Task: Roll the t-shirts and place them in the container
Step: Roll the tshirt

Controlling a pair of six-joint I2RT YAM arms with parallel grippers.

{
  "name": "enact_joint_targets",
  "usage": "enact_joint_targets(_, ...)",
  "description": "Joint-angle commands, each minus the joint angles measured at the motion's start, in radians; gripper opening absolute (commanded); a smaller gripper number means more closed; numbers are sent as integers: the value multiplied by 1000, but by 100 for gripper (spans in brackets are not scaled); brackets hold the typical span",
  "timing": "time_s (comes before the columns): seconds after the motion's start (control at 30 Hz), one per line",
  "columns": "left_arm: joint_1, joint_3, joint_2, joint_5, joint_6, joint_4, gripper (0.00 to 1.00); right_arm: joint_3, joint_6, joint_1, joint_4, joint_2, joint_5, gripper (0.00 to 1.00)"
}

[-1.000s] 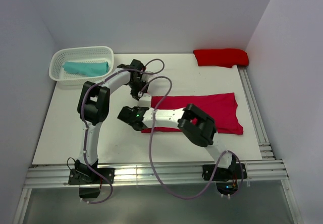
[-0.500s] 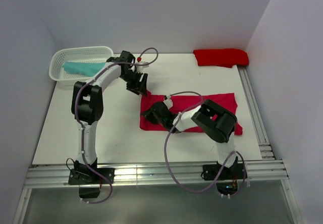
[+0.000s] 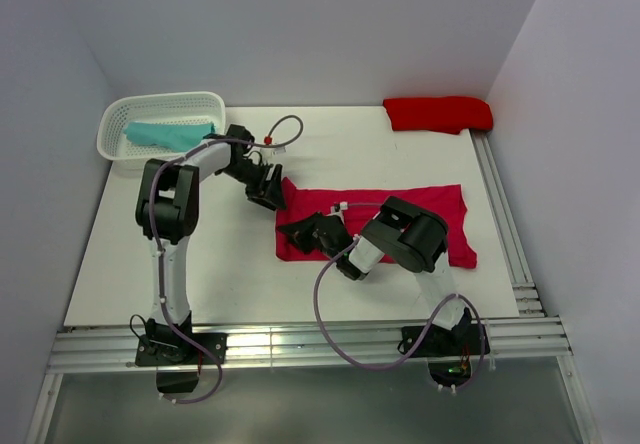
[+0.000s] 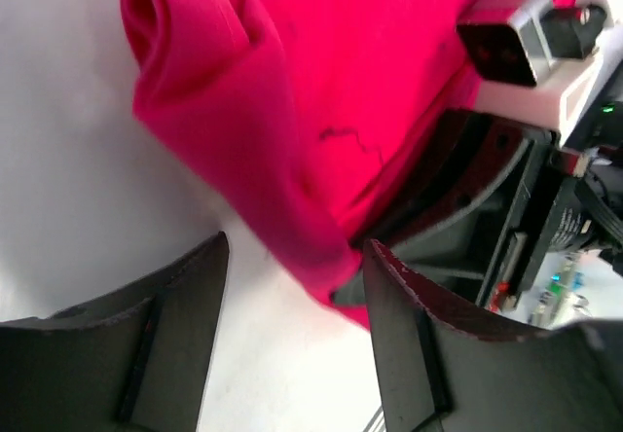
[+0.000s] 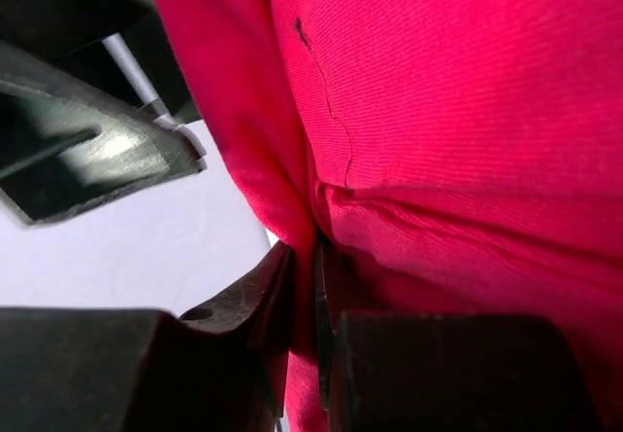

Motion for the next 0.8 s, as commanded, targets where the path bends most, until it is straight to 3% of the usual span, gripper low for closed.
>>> enact_joint_targets(0.0,2,-5,48,118,-12,87,62,-46,40,4,2,47,-34,6)
enact_joint_targets(0.2,2,-18,92,123,-97,164,53,-49,43,2,17,57,-39,5)
enact_joint_targets(0.3,0,-12,82,83,-121,168,32,-30,17,2,-30,43,-37,6)
enact_joint_targets(0.4,-8,-20,45,-22,-121,170,14,-4,-36,2,-154,-3,-28,17)
enact_joint_targets(0.43,-15,-22,37,-73,-121,165,6,2,-52,2,-189,-18,-16,25)
enact_joint_targets(0.5,-23,-18,20,-134,-119,146,0,25,-96,4,-308,-67,1,33)
enact_joint_targets(0.63,-55,-32,-10,-277,-96,132,0,92,-182,17,-630,-160,90,52)
enact_joint_targets(0.77,-72,-32,-29,-346,-81,118,0,204,-251,43,-890,-221,167,54)
